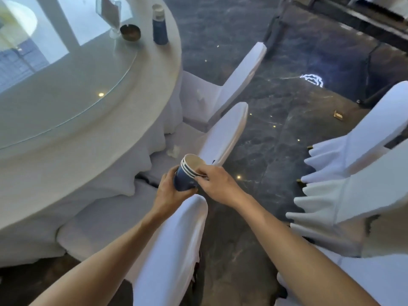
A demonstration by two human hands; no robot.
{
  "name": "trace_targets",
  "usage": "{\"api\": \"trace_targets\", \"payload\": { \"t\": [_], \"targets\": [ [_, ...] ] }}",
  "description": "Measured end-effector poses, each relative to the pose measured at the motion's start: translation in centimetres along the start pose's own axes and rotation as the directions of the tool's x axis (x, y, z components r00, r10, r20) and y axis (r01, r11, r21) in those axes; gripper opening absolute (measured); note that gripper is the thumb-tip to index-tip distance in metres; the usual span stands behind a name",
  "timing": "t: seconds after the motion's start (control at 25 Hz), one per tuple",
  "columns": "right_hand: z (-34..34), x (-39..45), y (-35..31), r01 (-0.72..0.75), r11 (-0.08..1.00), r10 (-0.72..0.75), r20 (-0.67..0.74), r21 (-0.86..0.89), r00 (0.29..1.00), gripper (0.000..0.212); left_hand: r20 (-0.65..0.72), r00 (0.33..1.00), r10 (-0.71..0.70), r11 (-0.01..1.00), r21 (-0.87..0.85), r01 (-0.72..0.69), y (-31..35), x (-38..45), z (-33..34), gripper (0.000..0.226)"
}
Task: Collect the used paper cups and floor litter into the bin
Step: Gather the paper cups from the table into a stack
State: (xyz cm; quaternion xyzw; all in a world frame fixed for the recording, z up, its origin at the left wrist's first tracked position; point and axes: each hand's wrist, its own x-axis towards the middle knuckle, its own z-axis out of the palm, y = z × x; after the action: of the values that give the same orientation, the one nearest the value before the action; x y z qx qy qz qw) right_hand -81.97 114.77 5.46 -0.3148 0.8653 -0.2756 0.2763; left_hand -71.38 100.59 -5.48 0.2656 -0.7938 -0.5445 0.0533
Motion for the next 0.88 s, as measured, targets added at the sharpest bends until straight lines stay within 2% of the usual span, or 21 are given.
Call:
{"api": "trace_targets", "payload": {
  "t": [0.2, 0.36, 0.48, 0.64, 0.76, 0.88],
  "targets": [
    [-1.8, 4.2, -0.2, 0.096, 0.994, -0.09, 0.115, -0.048, 0.989, 0.015, -0.091, 0.992, -0.091, 0.995, -0.036, 0.088, 1.7, 1.3, -0.7, 0.084],
    [-4.1, 7.7, -0.3, 0.217, 0.964, -0.174, 0.254, -0.154, 0.952, 0.013, -0.184, 0.969, -0.168, 0.986, -0.027, 0.166, 2.8, 2.5, -0.7, 0.077],
    [-6.7, 10.7, 0.2, 0.283, 0.943, -0.217, 0.319, -0.176, 0.923, 0.025, -0.253, 0.938, -0.235, 0.972, -0.045, 0.231, 4.1, 4.1, -0.1, 0.078],
    [-11.1, 15.2, 1.3, 0.4, 0.892, -0.303, 0.38, -0.209, 0.874, 0.039, -0.404, 0.855, -0.325, 0.945, -0.102, 0.311, 6.7, 5.8, 1.5, 0.079],
    [-12.9, 18.8, 2.2, 0.534, 0.794, -0.394, 0.425, -0.289, 0.815, 0.048, -0.524, 0.779, -0.345, 0.936, -0.124, 0.331, 8.2, 6.3, 2.3, 0.08],
    [-13.0, 22.4, 2.6, 0.546, 0.754, -0.345, 0.488, -0.366, 0.802, 0.068, -0.584, 0.697, -0.417, 0.907, -0.22, 0.359, 8.4, 6.3, 2.9, 0.078]
  ]
}}
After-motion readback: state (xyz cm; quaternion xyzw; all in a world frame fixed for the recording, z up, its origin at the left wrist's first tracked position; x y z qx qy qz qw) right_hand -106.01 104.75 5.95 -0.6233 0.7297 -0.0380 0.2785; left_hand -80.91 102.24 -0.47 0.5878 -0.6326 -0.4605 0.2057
